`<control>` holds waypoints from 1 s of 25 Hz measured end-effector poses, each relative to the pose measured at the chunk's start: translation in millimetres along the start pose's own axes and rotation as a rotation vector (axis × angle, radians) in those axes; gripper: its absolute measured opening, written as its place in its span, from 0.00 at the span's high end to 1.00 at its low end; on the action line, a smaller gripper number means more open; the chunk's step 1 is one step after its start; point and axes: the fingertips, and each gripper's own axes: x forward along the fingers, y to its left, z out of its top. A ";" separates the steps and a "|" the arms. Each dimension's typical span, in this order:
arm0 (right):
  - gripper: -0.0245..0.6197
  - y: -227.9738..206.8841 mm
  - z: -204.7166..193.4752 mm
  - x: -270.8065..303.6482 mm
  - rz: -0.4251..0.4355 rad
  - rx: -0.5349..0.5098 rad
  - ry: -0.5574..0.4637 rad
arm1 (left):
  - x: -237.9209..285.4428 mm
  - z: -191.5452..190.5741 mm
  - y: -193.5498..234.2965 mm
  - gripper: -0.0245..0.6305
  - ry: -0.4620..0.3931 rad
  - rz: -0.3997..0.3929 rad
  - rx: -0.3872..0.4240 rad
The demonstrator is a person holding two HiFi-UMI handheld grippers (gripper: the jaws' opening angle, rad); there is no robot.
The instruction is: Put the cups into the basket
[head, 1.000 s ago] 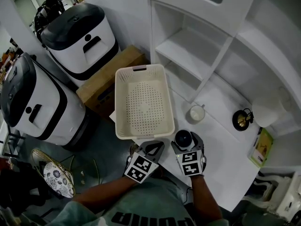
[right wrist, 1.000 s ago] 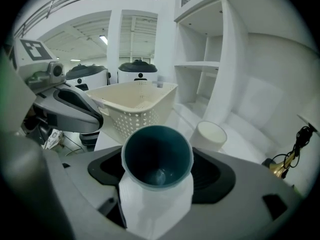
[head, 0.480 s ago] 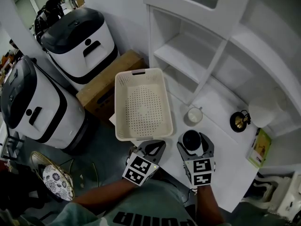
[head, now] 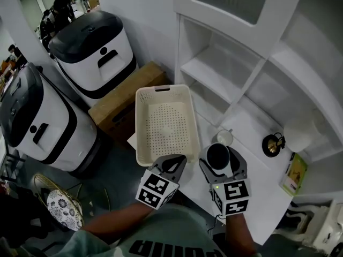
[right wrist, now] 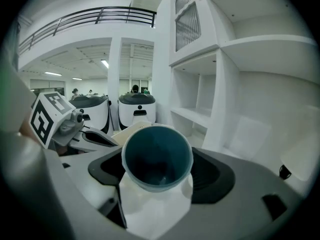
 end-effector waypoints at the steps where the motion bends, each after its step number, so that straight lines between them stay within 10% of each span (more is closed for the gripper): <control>1: 0.37 2.2 4.6 4.5 0.005 -0.005 -0.001 | -1.9 3.6 6.7 0.96 -0.005 0.007 -0.001; 25: 0.37 45.0 72.1 187.7 0.011 0.037 0.040 | -12.1 41.8 192.8 0.96 -0.016 0.137 -0.037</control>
